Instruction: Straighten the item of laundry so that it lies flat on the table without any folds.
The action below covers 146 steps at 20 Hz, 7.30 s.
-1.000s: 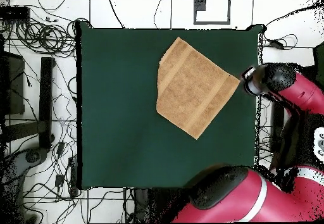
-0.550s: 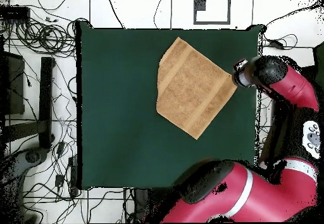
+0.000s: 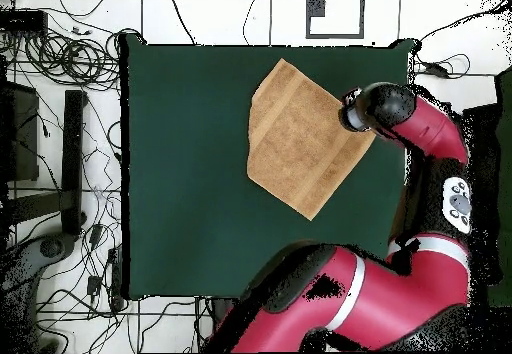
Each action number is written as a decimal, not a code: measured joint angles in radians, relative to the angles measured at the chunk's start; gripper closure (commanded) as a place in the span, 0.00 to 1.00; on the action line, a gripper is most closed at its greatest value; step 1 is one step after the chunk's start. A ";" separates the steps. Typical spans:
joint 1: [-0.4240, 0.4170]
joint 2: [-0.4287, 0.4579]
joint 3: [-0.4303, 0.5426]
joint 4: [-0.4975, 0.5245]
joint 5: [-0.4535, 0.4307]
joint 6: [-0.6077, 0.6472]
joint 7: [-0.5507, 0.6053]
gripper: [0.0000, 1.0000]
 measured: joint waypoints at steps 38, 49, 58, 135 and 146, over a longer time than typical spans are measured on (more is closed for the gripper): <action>-0.007 0.107 -0.039 -0.181 0.008 0.034 0.000 1.00; -0.001 0.108 -0.049 -0.181 0.009 0.032 0.000 1.00; 0.014 0.114 -0.068 -0.185 0.009 0.004 0.000 0.00; 0.250 0.080 -0.273 -0.162 0.067 0.083 0.331 0.00; 0.309 0.081 -0.283 -0.147 0.098 0.085 0.401 0.00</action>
